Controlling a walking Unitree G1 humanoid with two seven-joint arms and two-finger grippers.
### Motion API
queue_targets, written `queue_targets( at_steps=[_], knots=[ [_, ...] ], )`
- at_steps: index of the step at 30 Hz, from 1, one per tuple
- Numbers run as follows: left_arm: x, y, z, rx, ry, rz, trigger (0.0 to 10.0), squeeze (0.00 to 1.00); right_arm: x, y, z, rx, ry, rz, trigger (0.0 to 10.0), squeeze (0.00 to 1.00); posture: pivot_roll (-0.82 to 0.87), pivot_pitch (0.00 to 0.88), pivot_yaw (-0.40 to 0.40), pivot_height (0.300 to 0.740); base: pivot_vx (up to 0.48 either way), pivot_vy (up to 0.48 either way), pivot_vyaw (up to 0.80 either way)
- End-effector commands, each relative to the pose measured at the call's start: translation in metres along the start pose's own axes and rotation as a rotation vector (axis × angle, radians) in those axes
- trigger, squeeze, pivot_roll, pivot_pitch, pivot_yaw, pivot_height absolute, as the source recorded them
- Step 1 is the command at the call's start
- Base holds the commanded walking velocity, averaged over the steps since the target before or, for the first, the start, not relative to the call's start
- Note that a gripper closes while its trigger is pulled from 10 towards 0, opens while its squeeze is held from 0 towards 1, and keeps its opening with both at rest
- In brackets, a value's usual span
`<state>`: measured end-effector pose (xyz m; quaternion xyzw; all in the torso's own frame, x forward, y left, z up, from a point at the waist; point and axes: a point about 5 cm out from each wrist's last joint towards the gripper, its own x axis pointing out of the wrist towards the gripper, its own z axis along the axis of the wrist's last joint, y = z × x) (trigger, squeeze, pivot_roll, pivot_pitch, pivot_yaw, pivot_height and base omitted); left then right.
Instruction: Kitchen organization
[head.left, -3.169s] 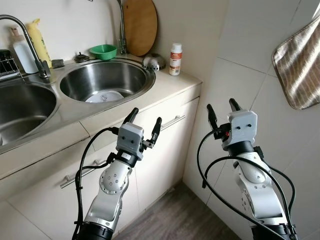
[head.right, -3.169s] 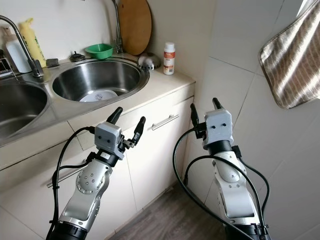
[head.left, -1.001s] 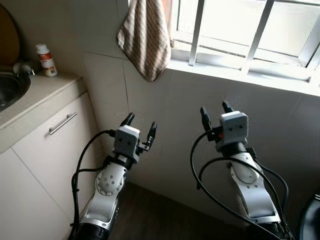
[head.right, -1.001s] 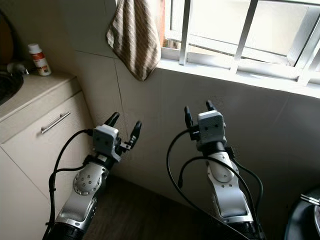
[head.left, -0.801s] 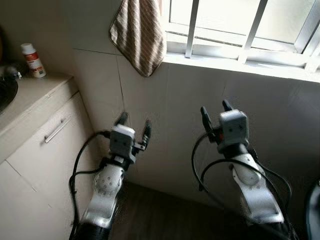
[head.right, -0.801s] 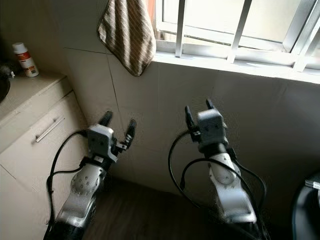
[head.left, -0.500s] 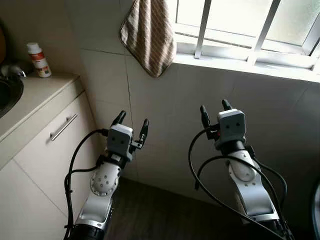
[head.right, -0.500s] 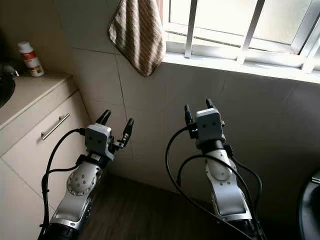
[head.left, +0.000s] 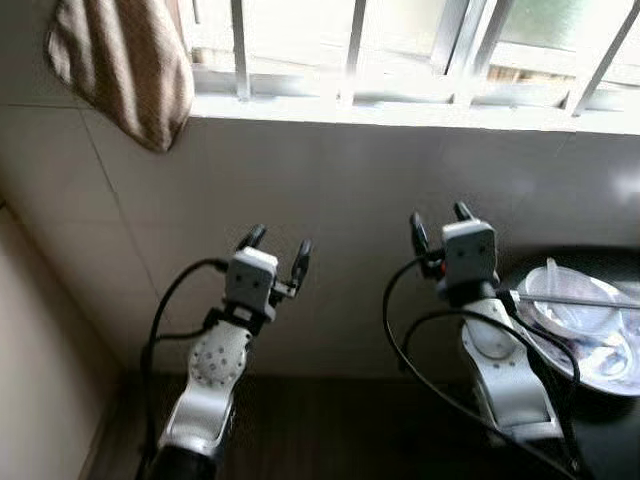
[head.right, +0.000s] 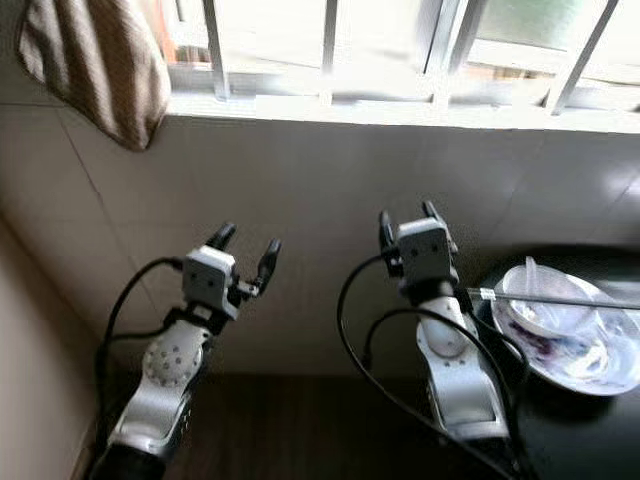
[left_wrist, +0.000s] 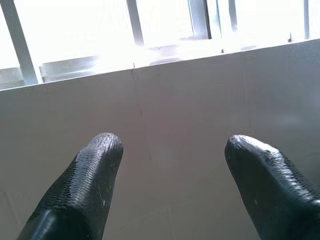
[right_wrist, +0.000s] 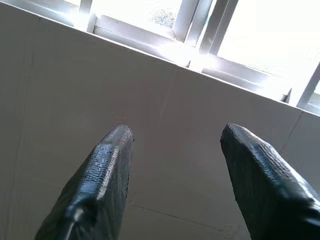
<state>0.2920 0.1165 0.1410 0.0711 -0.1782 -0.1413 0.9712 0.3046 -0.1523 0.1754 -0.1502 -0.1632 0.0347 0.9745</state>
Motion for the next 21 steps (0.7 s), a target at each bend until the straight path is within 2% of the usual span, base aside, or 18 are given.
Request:
queue_targets(
  at_steps=[1, 4, 6, 10, 12, 15, 17, 21],
  knots=[
    [0.0, -0.007, -0.002, -0.011, 0.01, -0.026, 10.0, 0.0, -0.002, -0.003, -0.002, -0.017, 0.011, -0.007, 10.0, 0.0, 0.03, 0.0, 0.0, 0.74, 0.0, 0.0, -0.8],
    [-0.001, -0.008, -0.003, -0.014, 0.013, -0.027, 10.0, 0.0, -0.002, -0.003, -0.003, -0.02, 0.016, -0.008, 10.0, 0.0, 0.03, 0.0, -0.001, 0.74, 0.0, 0.0, -0.8],
    [-0.001, -0.008, -0.003, -0.013, 0.015, -0.028, 10.0, 0.0, -0.002, -0.005, -0.004, 0.012, 0.03, -0.033, 10.0, 0.0, 0.03, 0.0, -0.001, 0.74, 0.0, 0.0, -0.8],
    [-0.001, -0.007, -0.004, -0.011, 0.018, -0.026, 10.0, 0.0, 0.0, -0.013, -0.005, 0.025, 0.044, -0.083, 10.0, 0.0, 0.03, 0.0, -0.002, 0.74, 0.0, 0.0, -0.8],
    [-0.001, -0.008, -0.004, -0.012, 0.019, -0.026, 10.0, 0.0, 0.002, -0.022, -0.005, 0.047, 0.046, -0.151, 10.0, 0.0, 0.02, 0.0, -0.002, 0.74, 0.0, 0.0, -0.73],
    [-0.001, -0.008, -0.004, -0.011, 0.02, -0.027, 10.0, 0.0, 0.003, -0.03, -0.008, 0.077, 0.085, -0.215, 10.0, 0.0, 0.02, 0.0, -0.002, 0.74, 0.0, 0.0, 0.0],
    [-0.001, -0.008, -0.004, -0.011, 0.019, -0.03, 10.0, 0.0, 0.004, -0.033, -0.017, 0.134, 0.143, -0.225, 10.0, 0.0, 0.02, 0.0, -0.002, 0.74, 0.0, 0.0, 0.0],
    [0.0, -0.008, -0.005, -0.007, 0.024, -0.032, 10.0, 0.0, 0.004, -0.032, -0.025, 0.198, 0.201, -0.216, 10.0, 0.0, 0.02, 0.0, -0.001, 0.74, 0.0, 0.0, 0.0]
  ],
)
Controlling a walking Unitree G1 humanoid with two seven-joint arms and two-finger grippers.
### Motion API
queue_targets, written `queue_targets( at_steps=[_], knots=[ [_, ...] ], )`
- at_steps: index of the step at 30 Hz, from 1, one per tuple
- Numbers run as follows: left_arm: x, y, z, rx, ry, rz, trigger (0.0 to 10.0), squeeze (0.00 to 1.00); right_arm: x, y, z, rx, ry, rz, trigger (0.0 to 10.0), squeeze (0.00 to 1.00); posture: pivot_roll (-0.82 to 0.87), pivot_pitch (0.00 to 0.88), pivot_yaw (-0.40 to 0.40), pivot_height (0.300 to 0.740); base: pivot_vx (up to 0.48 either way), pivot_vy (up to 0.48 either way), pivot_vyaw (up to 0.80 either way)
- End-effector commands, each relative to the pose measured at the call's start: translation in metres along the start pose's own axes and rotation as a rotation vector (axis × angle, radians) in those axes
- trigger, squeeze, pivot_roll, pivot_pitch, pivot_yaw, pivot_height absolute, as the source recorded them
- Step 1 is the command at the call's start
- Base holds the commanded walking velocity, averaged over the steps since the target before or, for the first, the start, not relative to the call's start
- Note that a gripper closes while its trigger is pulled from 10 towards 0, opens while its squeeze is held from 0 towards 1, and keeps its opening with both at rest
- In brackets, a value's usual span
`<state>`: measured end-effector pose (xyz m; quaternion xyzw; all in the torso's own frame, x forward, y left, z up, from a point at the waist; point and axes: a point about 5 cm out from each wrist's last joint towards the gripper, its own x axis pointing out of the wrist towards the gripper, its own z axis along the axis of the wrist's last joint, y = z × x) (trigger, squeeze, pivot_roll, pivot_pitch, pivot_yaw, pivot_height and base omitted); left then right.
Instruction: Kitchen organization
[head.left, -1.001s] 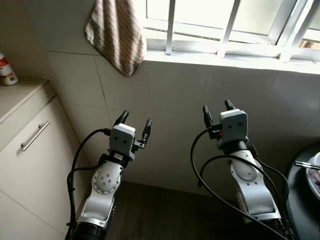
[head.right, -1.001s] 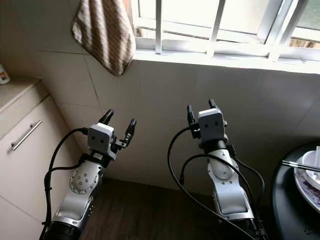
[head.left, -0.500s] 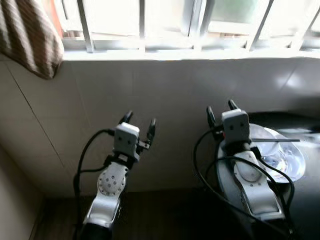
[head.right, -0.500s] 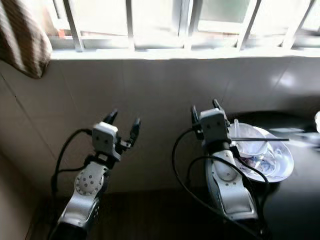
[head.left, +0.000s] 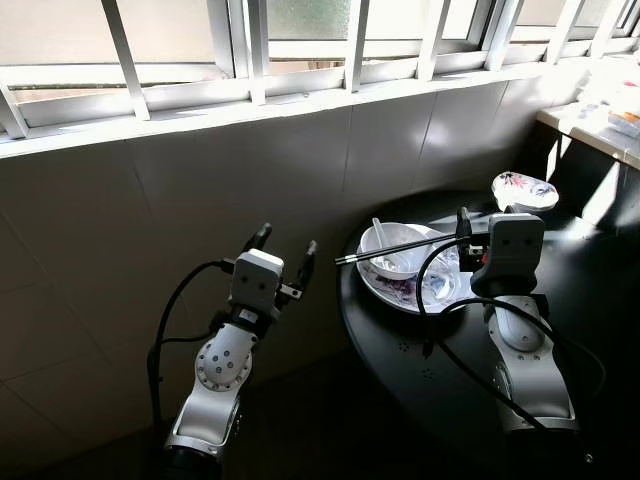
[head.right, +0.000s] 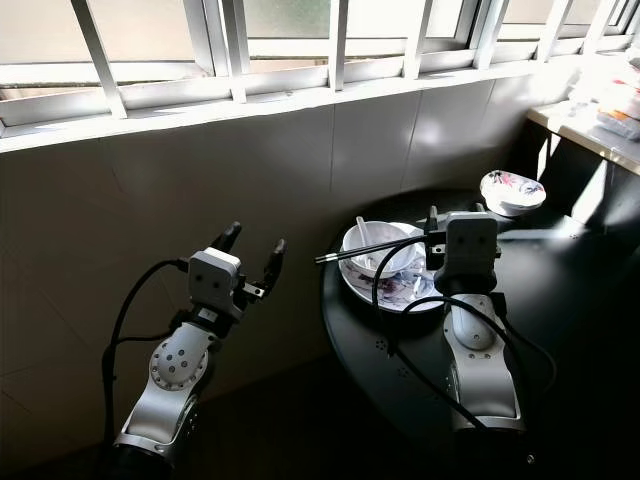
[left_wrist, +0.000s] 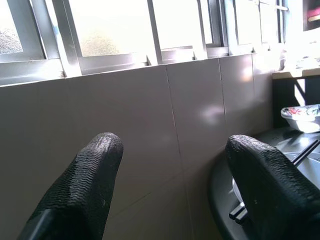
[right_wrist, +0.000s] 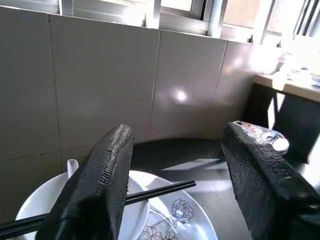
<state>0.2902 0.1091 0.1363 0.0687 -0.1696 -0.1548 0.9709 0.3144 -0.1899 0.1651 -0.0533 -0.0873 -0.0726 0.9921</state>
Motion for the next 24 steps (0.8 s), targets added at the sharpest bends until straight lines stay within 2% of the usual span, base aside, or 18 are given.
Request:
queue_targets(
  at_steps=[1, 2, 3, 6, 7, 9, 10, 12, 16, 17, 20, 22, 23, 24],
  knots=[
    [0.001, 0.0, -0.002, 0.007, 0.012, -0.005, 10.0, 0.0, 0.004, 0.0, -0.006, 0.069, 0.067, 0.004, 10.0, 0.0, 0.02, 0.0, -0.001, 0.74, 0.0, 0.0, 0.0],
    [0.002, 0.0, -0.002, 0.009, 0.014, -0.006, 10.0, 0.0, 0.008, -0.006, -0.015, 0.201, 0.151, -0.046, 10.0, 0.0, 0.03, 0.0, -0.002, 0.74, 0.0, 0.0, 0.0],
    [0.002, 0.0, -0.003, 0.01, 0.015, -0.007, 10.0, 0.0, 0.01, -0.009, -0.018, 0.254, 0.18, -0.067, 10.0, 0.0, 0.03, 0.0, -0.002, 0.74, 0.0, 0.0, 0.0],
    [0.002, 0.0, -0.003, 0.011, 0.015, -0.007, 10.0, 0.0, 0.012, -0.01, -0.019, 0.288, 0.197, -0.075, 10.0, 0.0, 0.03, 0.0, -0.002, 0.74, 0.0, 0.0, 0.0],
    [0.002, 0.0, -0.003, 0.012, 0.017, -0.008, 10.0, 0.0, 0.015, -0.011, -0.019, 0.341, 0.21, -0.077, 10.0, 0.0, 0.03, 0.0, -0.001, 0.74, 0.0, 0.0, 0.0],
    [0.002, 0.0, -0.003, 0.012, 0.017, -0.008, 10.0, 0.0, 0.015, -0.011, -0.019, 0.341, 0.21, -0.077, 10.0, 0.0, 0.03, 0.0, -0.001, 0.74, 0.0, 0.0, 0.0],
    [0.002, 0.0, -0.003, 0.018, 0.02, -0.01, 10.0, 0.0, 0.025, -0.006, -0.014, 0.453, 0.218, -0.026, 10.0, 0.0, 0.03, 0.0, -0.002, 0.74, 0.0, 0.0, 0.0],
    [0.002, 0.001, -0.004, 0.021, 0.022, -0.011, 10.0, 0.0, 0.03, 0.001, -0.01, 0.518, 0.227, 0.023, 10.0, 0.0, 0.04, 0.0, -0.002, 0.74, 0.0, 0.0, 0.0],
    [0.002, 0.002, -0.004, 0.023, 0.024, -0.008, 10.0, 0.0, 0.033, 0.009, -0.009, 0.558, 0.244, 0.058, 10.0, 0.0, 0.04, 0.0, -0.002, 0.74, 0.0, 0.0, 0.0],
    [0.002, 0.002, -0.004, 0.025, 0.025, -0.005, 10.0, 0.0, 0.033, 0.017, -0.005, 0.547, 0.231, 0.102, 10.0, 0.0, 0.04, 0.0, -0.003, 0.74, 0.0, 0.0, 0.0],
    [0.002, 0.002, -0.004, 0.025, 0.026, -0.004, 10.0, 0.0, 0.034, 0.021, -0.003, 0.536, 0.222, 0.126, 10.0, 0.0, 0.04, 0.0, -0.003, 0.74, 0.0, 0.0, 0.0],
    [0.002, 0.002, -0.004, 0.023, 0.027, 0.0, 10.0, 0.0, 0.032, 0.027, 0.0, 0.504, 0.2, 0.162, 10.0, 0.0, 0.04, 0.0, -0.003, 0.74, 0.0, 0.0, 0.0],
    [0.001, 0.003, -0.004, 0.02, 0.027, 0.006, 10.0, 0.0, 0.028, 0.037, 0.003, 0.429, 0.179, 0.223, 10.0, 0.0, 0.05, 0.0, -0.007, 0.74, 0.0, 0.0, 0.0],
    [0.001, 0.003, -0.004, 0.02, 0.027, 0.006, 10.0, 0.0, 0.028, 0.037, 0.003, 0.429, 0.179, 0.223, 10.0, 0.0, 0.05, 0.0, -0.007, 0.74, 0.0, 0.0, 0.0]
  ],
)
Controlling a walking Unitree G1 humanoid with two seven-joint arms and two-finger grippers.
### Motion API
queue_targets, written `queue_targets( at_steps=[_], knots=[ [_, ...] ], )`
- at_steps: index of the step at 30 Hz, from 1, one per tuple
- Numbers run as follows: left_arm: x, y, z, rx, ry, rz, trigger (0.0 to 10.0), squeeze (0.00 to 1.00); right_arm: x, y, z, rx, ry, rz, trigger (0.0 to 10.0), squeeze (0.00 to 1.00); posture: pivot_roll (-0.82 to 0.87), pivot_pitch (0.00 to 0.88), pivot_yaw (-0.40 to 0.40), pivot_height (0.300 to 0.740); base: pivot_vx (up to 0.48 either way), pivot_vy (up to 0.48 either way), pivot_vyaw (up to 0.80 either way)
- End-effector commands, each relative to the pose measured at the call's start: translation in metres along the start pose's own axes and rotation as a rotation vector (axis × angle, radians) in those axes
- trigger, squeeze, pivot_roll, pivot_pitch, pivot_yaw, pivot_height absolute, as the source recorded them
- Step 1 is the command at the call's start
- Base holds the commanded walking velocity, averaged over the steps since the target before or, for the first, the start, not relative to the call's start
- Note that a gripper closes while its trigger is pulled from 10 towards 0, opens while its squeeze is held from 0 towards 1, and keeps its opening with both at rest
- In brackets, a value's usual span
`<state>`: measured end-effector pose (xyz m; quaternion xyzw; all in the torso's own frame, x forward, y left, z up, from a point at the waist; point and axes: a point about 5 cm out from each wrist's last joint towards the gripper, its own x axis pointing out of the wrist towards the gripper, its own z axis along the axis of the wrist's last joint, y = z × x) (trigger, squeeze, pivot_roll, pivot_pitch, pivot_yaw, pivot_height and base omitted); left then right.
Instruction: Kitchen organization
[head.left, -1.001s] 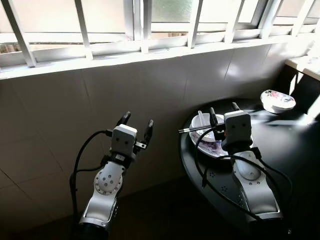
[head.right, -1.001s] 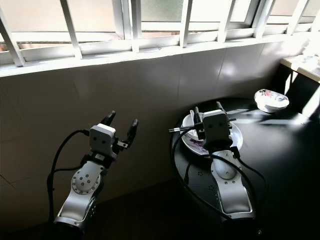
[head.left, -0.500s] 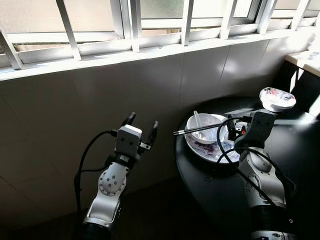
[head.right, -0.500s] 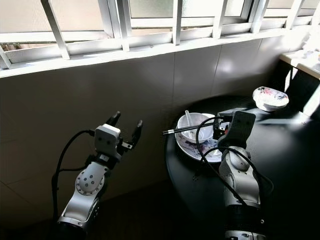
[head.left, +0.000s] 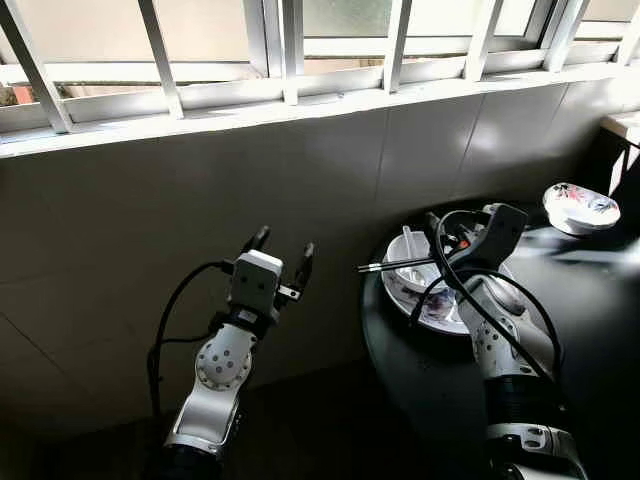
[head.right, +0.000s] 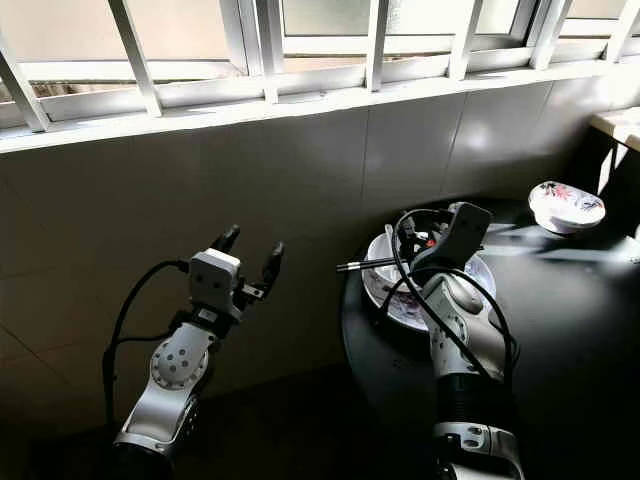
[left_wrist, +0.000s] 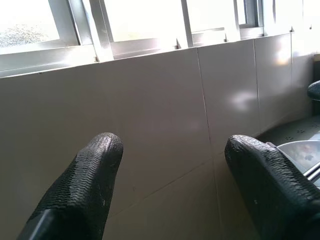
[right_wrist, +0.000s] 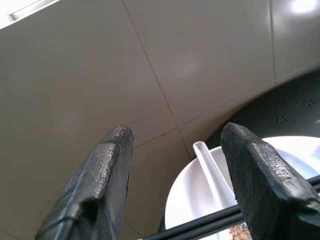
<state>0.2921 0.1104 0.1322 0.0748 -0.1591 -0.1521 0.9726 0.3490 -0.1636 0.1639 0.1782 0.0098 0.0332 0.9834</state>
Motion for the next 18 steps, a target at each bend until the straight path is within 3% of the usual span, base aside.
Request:
queue_targets(
  at_steps=[1, 4, 12, 14, 18],
  knots=[
    [0.001, 0.003, 0.0, 0.01, 0.004, 0.007, 10.0, 0.0, -0.003, 0.013, 0.002, -0.124, -0.028, 0.066, 10.0, 0.0, 0.05, 0.0, -0.007, 0.74, 0.0, 0.0, 0.8],
    [0.0, 0.004, 0.0, 0.011, 0.004, 0.012, 10.0, 0.0, -0.008, 0.025, -0.004, -0.242, -0.028, 0.135, 10.0, 0.0, 0.04, 0.0, -0.005, 0.74, 0.0, 0.0, 0.8],
    [0.001, 0.003, 0.0, 0.008, 0.004, 0.014, 10.0, 0.0, -0.011, 0.027, -0.008, -0.241, -0.018, 0.152, 10.0, 0.0, 0.04, 0.0, -0.004, 0.74, 0.0, 0.0, 0.8],
    [0.001, 0.003, 0.0, 0.007, 0.004, 0.013, 10.0, 0.0, -0.013, 0.025, -0.008, -0.286, -0.033, 0.153, 10.0, 0.0, 0.03, 0.0, -0.003, 0.74, 0.0, 0.0, 0.8],
    [0.001, 0.002, -0.001, 0.01, 0.015, 0.016, 10.0, 0.0, -0.015, 0.021, -0.008, -0.433, -0.052, 0.141, 10.0, 0.0, 0.03, 0.0, -0.005, 0.74, 0.0, 0.0, 0.0]
  ],
)
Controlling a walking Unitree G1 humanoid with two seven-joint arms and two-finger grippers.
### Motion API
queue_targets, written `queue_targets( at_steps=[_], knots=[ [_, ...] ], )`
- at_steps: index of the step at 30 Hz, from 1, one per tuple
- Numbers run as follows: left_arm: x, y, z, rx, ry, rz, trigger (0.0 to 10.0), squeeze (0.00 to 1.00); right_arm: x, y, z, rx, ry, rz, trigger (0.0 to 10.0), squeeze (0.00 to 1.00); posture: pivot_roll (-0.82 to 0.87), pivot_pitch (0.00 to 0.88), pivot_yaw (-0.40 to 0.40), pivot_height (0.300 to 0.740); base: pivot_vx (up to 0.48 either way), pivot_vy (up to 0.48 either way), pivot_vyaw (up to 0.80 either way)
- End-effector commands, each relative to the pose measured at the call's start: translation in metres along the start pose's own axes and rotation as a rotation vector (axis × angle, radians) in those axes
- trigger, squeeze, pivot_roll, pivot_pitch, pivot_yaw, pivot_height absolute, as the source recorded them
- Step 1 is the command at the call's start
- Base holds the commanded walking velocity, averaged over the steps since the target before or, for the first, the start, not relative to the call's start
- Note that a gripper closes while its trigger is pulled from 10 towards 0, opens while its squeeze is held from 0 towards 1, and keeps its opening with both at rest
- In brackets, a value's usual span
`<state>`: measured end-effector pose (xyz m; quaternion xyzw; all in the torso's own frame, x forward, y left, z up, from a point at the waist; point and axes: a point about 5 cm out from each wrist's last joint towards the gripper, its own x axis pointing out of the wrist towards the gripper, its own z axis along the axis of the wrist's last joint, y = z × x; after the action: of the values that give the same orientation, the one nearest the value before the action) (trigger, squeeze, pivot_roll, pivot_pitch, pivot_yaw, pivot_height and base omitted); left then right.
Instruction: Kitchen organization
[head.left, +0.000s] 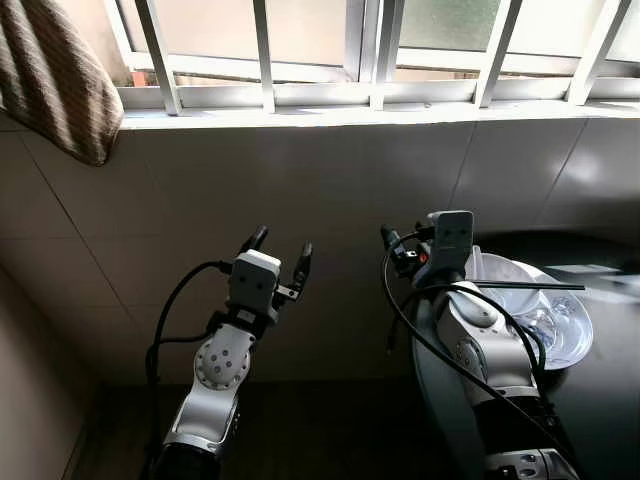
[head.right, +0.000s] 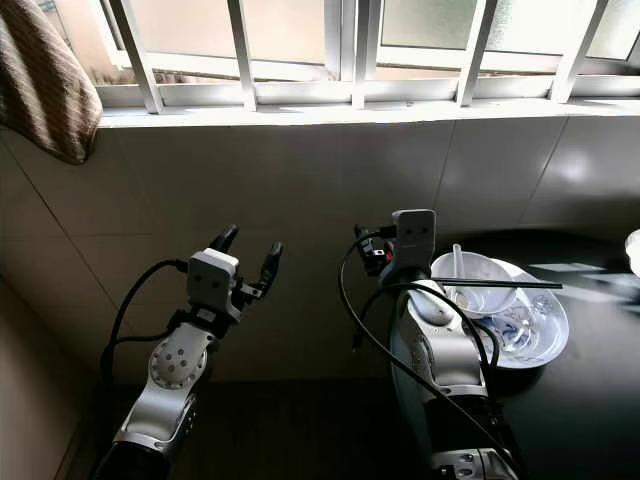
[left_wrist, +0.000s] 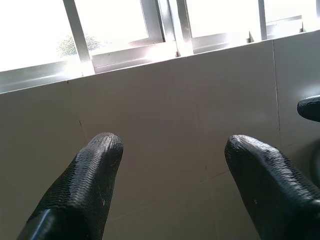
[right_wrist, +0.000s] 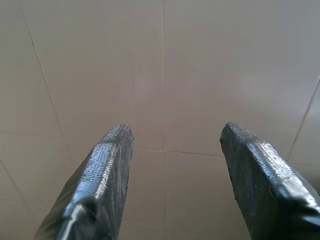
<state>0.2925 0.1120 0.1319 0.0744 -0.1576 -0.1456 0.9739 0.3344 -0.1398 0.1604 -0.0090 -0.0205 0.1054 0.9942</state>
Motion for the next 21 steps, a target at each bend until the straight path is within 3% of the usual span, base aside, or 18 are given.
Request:
queue_targets(
  at_steps=[1, 3, 7, 8, 10, 11, 12, 15, 20, 21],
  knots=[
    [0.001, 0.0, -0.001, 0.012, 0.013, 0.004, 10.0, 0.0, -0.002, -0.003, 0.003, -0.086, -0.024, -0.014, 10.0, 0.0, 0.03, 0.0, -0.005, 0.74, 0.0, 0.0, 0.0],
    [0.001, 0.0, -0.001, 0.014, 0.015, 0.005, 10.0, 0.0, -0.002, -0.003, 0.003, -0.107, -0.027, -0.015, 10.0, 0.0, 0.03, 0.0, -0.007, 0.74, 0.0, 0.0, 0.0],
    [0.001, 0.0, -0.001, 0.016, 0.012, 0.003, 10.0, 0.0, -0.005, -0.002, 0.002, -0.242, -0.041, -0.034, 10.0, 0.0, 0.03, 0.0, -0.007, 0.74, 0.0, 0.0, 0.0],
    [0.001, 0.0, -0.001, 0.017, 0.013, 0.003, 10.0, 0.0, -0.005, -0.002, 0.001, -0.225, -0.034, -0.043, 10.0, 0.0, 0.03, 0.0, -0.008, 0.74, 0.0, 0.0, 0.0],
    [0.001, 0.001, -0.002, 0.018, 0.014, 0.003, 10.0, 0.0, -0.004, -0.005, -0.002, -0.072, -0.008, -0.077, 10.0, 0.0, 0.03, 0.0, -0.008, 0.74, 0.0, 0.0, 0.0],
    [0.001, 0.0, -0.002, 0.018, 0.015, 0.004, 10.0, 0.0, -0.003, -0.009, -0.005, 0.117, 0.019, -0.126, 10.0, 0.0, 0.04, 0.0, -0.008, 0.74, 0.0, 0.0, 0.0],
    [0.001, 0.0, -0.002, 0.019, 0.015, 0.004, 10.0, 0.0, -0.003, -0.014, -0.004, 0.183, 0.016, -0.156, 10.0, 0.0, 0.04, 0.0, -0.008, 0.74, 0.0, 0.0, 0.0],
    [0.001, 0.001, -0.002, 0.018, 0.015, 0.006, 10.0, 0.0, -0.002, -0.027, 0.0, 0.209, -0.006, -0.24, 10.0, 0.0, 0.04, 0.0, -0.008, 0.74, 0.0, 0.0, 0.0],
    [0.001, 0.002, -0.002, 0.022, 0.017, 0.006, 10.0, 0.0, -0.002, -0.055, 0.001, 0.411, -0.002, -0.431, 10.0, 0.0, 0.04, 0.0, -0.007, 0.74, 0.0, 0.0, 0.0],
    [0.001, 0.002, -0.002, 0.022, 0.017, 0.006, 10.0, 0.0, -0.002, -0.055, 0.001, 0.411, -0.002, -0.431, 10.0, 0.0, 0.04, 0.0, -0.007, 0.74, 0.0, 0.0, 0.0]
  ],
)
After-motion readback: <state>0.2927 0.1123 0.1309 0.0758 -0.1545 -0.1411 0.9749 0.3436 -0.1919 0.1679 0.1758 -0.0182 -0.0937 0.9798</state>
